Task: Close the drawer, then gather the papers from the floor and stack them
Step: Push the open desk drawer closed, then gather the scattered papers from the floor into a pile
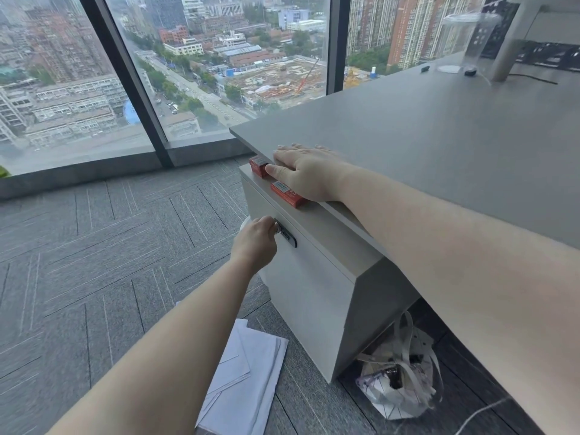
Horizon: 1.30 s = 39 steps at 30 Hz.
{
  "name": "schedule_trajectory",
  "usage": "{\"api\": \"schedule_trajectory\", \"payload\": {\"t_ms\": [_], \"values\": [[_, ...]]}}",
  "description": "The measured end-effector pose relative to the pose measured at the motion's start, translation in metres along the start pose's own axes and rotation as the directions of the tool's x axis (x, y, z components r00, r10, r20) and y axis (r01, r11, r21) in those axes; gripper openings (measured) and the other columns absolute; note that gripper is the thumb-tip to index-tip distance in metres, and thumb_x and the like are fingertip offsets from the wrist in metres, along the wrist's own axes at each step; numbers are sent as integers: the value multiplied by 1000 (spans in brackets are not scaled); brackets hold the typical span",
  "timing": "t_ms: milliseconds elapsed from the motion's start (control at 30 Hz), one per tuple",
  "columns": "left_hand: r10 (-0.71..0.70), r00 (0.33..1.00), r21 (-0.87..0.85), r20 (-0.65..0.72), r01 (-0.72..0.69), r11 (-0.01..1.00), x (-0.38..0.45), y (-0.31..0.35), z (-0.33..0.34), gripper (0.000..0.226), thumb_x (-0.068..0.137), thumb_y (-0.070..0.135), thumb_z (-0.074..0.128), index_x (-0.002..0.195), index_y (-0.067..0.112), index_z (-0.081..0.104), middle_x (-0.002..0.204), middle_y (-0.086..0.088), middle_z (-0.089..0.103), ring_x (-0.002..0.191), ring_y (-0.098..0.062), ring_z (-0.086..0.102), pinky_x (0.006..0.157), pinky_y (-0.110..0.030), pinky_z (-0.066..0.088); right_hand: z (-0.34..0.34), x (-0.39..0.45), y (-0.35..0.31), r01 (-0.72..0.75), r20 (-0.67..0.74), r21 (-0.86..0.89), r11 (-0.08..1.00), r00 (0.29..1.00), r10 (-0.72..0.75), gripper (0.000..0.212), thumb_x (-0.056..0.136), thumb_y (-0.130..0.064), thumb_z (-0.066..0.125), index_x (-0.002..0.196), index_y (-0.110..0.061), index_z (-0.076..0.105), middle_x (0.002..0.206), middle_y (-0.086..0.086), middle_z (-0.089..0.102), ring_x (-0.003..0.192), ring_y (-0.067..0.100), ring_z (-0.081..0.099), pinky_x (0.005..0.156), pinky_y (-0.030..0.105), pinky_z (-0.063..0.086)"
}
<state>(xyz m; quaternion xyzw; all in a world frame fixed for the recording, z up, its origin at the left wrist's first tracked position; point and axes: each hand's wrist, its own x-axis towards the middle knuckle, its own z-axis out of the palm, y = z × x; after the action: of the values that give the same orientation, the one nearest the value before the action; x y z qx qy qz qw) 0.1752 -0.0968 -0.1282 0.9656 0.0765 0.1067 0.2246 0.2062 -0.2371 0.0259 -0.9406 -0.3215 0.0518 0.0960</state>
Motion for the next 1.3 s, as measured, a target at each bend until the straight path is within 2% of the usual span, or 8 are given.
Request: {"api": "schedule_trajectory", "payload": {"t_ms": [267,400,500,667,833,1067,1167,1300], "values": [[-28,999,-39,34,29,999,1,-7,-2,34,94,31,40,95,4,61,89,-13,61,86,-32,55,66,-31,35,-1,-2,-1,31,-17,0,1000,999,-31,57,101,-50,23,148,-19,34,162,-4,21,150,13,14,120,36,9],[-127,978,-116,166,147,982,-10,-33,-18,46,93,40,42,127,12,53,123,-9,64,113,-26,60,90,-35,45,-1,-2,-6,23,-26,-13,1000,999,-24,56,100,-49,26,141,-14,42,156,1,33,147,20,25,118,37,17],[-232,955,-119,183,256,959,-18,-67,-31,49,94,38,40,132,9,48,130,-15,60,120,-30,55,99,-38,42,1,1,-14,15,-61,-33,999,998,-17,47,100,-47,30,126,-14,51,142,6,49,136,27,40,112,39,27],[-381,906,-90,187,402,911,-26,-137,-32,48,94,36,40,130,5,50,131,-16,59,120,-32,54,98,-38,40,22,22,-50,164,-164,-155,974,968,-189,46,101,-41,33,133,-14,51,154,0,40,148,15,25,121,34,11],[-514,835,-79,198,536,840,-46,-205,-13,47,94,36,40,130,7,50,134,-15,57,123,-32,51,100,-37,39,116,80,-100,101,-45,96,990,994,-97,47,99,-46,35,129,-16,54,137,4,56,130,26,49,100,40,41],[-684,660,28,309,713,701,-97,-325,48,53,91,40,41,133,9,47,137,-16,52,121,-34,52,98,-39,42,310,132,-114,-188,315,230,955,943,110,48,98,-47,38,133,-16,49,138,7,56,127,30,51,102,42,43],[-750,581,61,317,776,628,-121,-366,77,63,83,51,38,133,15,47,139,-13,51,123,-35,49,101,-43,41,376,138,-108,-261,407,221,940,900,154,53,96,-50,40,139,-19,44,141,4,53,125,28,54,99,40,46],[-824,475,32,310,861,508,-148,-408,120,55,92,39,42,140,13,38,146,-12,43,126,-33,48,96,-37,39,451,148,-108,-340,491,229,912,849,193,61,93,-54,44,143,-19,39,144,3,50,130,27,49,100,40,44]]}}
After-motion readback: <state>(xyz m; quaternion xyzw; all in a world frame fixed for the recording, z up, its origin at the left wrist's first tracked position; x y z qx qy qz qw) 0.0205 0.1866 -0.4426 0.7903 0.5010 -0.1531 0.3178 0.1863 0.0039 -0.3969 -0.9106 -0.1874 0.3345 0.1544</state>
